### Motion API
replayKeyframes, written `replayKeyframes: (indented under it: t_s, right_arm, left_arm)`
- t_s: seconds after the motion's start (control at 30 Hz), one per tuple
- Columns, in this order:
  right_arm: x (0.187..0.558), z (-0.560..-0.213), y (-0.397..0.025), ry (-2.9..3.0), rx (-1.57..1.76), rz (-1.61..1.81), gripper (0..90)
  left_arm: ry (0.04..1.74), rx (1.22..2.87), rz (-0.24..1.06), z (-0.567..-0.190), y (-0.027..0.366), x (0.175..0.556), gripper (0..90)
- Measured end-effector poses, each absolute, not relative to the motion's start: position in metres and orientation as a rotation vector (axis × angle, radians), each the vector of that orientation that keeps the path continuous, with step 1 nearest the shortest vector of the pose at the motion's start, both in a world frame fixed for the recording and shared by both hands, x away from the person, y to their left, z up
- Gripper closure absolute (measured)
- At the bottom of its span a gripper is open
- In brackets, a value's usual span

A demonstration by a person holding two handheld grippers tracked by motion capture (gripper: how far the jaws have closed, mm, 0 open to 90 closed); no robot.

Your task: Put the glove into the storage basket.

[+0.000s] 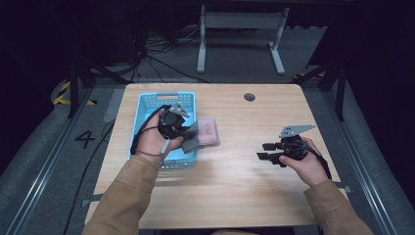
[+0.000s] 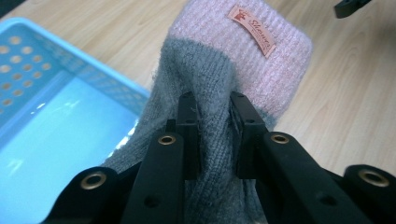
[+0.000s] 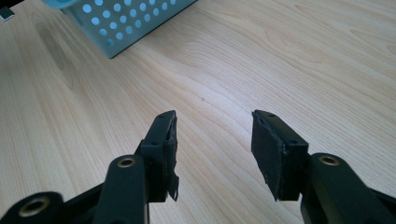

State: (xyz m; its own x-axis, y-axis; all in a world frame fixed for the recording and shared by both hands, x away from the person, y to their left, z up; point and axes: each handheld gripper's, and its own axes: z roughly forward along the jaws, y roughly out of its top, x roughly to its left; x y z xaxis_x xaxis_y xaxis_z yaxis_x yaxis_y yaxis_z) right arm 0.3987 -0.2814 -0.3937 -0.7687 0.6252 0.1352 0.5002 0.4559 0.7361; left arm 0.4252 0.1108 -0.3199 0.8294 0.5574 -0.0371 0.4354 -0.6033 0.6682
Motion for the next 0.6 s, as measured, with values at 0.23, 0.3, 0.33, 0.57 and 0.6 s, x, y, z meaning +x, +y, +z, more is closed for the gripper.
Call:
replayKeyframes:
  t_s: [0.23,0.3,0.33,0.57,0.6]
  right_arm:
    - [0.396,-0.398,-0.288,2.536,1.016,1.195,51.9]
    - [0.394,-0.399,-0.289,2.538,1.030,1.185,51.8]
    - [0.393,-0.400,-0.290,2.536,1.035,1.187,51.8]
    - [0.387,-0.405,-0.299,2.526,1.077,1.162,51.7]
    - [0.386,-0.405,-0.300,2.524,1.081,1.158,51.7]
  left_arm:
    - [0.758,2.320,0.270,-0.317,0.134,0.436,77.1]
    - [0.771,2.313,0.269,-0.317,0.141,0.440,77.1]
    - [0.769,2.311,0.277,-0.317,0.143,0.442,77.1]
    - [0.791,2.302,0.284,-0.318,0.159,0.455,76.9]
    - [0.791,2.307,0.281,-0.318,0.161,0.457,76.9]
